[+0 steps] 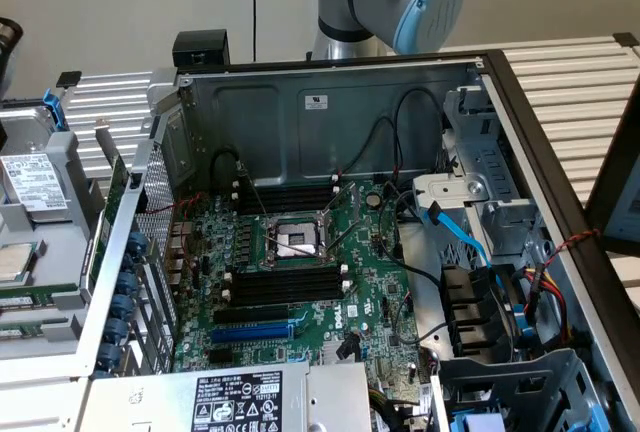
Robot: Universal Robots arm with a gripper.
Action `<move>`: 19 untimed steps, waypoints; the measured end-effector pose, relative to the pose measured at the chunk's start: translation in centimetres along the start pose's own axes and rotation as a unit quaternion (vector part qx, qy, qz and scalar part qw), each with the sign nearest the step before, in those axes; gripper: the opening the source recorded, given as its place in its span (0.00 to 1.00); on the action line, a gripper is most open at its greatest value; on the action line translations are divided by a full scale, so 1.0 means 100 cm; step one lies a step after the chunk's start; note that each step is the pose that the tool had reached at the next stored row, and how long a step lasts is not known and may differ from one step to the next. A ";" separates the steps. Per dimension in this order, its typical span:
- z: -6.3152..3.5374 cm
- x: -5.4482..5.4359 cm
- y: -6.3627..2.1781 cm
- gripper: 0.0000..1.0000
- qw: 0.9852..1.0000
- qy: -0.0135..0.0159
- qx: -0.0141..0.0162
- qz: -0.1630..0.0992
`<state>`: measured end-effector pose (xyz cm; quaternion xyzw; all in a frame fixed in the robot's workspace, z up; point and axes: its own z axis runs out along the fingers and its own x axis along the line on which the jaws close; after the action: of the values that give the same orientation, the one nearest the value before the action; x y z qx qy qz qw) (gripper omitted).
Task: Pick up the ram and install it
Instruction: 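Reach for the ram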
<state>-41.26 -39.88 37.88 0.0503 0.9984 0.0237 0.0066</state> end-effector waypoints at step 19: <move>0.0093 0.036 -0.0018 0.10 0.999 0.028 0.015 0.002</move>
<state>-44.81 -39.65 36.91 0.0512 0.9984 0.0102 -0.0226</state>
